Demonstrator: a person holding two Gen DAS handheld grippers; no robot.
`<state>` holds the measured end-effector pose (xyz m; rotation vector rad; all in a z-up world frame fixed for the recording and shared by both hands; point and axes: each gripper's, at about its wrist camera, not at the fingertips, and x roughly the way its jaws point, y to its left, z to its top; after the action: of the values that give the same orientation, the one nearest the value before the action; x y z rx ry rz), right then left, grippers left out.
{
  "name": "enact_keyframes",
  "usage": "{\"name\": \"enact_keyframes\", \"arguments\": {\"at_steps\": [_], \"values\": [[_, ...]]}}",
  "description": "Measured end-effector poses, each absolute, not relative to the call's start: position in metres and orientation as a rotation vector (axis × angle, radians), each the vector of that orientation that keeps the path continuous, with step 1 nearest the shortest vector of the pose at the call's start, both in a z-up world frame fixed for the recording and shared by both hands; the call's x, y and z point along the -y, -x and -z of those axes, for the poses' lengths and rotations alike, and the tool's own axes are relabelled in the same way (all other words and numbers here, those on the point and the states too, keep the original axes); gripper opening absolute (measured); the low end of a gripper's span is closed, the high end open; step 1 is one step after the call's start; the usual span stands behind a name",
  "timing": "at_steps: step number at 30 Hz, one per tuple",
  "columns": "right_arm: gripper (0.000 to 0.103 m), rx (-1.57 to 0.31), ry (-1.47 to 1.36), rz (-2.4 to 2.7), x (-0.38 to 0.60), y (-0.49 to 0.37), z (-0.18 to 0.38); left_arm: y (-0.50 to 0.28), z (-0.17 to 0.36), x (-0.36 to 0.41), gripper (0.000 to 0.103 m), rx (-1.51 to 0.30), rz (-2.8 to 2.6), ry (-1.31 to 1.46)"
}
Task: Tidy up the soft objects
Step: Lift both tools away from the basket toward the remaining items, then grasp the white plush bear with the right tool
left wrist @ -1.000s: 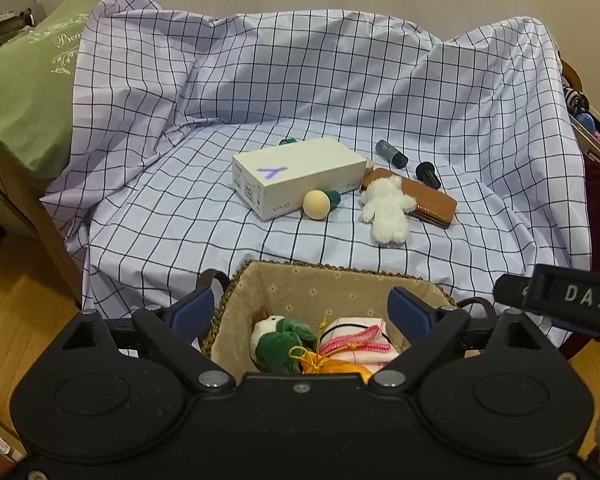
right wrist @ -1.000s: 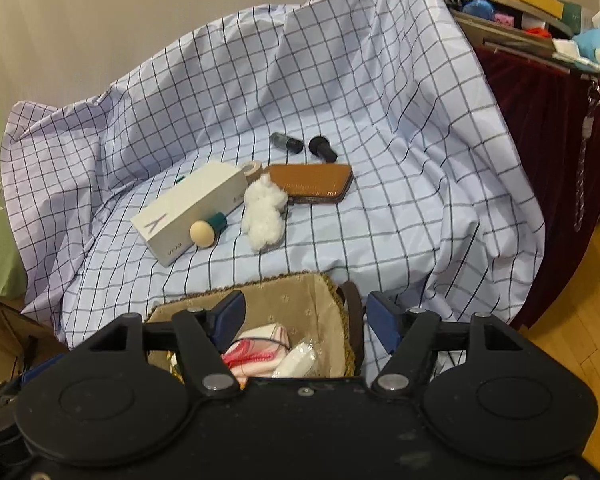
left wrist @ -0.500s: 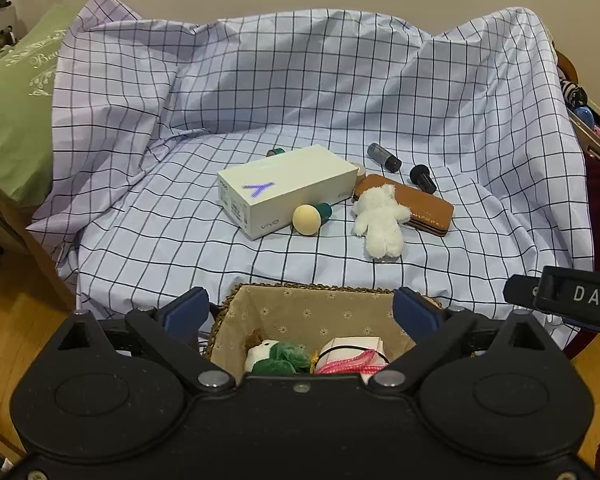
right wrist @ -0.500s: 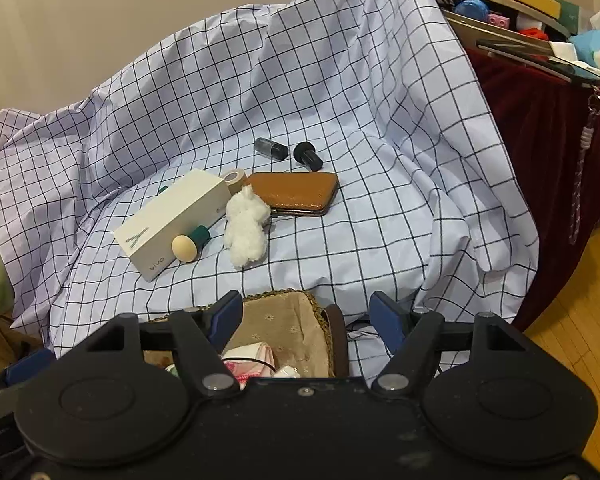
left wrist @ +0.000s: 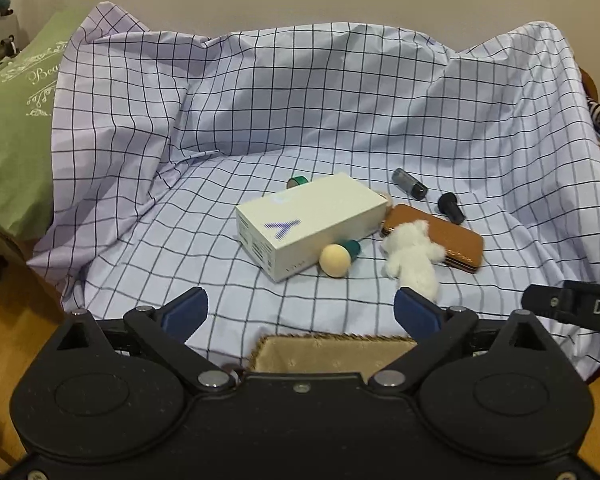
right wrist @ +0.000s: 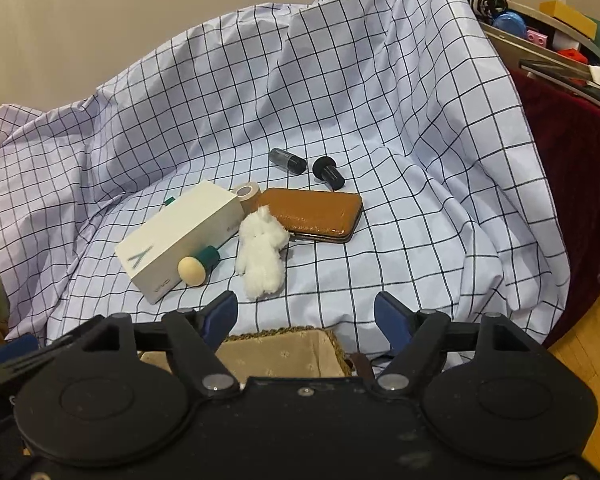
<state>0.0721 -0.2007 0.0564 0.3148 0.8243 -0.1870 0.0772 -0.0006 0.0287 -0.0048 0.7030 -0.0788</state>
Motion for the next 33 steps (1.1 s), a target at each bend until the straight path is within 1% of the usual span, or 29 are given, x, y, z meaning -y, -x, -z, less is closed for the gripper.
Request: {"name": "enact_keyframes", "arguments": {"at_steps": [19,25,33], "values": [[0.076,-0.932,-0.282,0.158,0.209,-0.177,-0.007,-0.152,-0.005,0.007,0.096,-0.791,0.11,-0.039],[0.076,-0.959,-0.239,0.116,0.193,-0.213,0.007,-0.163,0.008,0.002,0.096,-0.833,0.1,-0.025],[0.076,-1.008,-0.171,0.083,0.166,-0.249,0.031,-0.172,0.013,-0.011,0.096,-0.845,0.084,0.004]]}}
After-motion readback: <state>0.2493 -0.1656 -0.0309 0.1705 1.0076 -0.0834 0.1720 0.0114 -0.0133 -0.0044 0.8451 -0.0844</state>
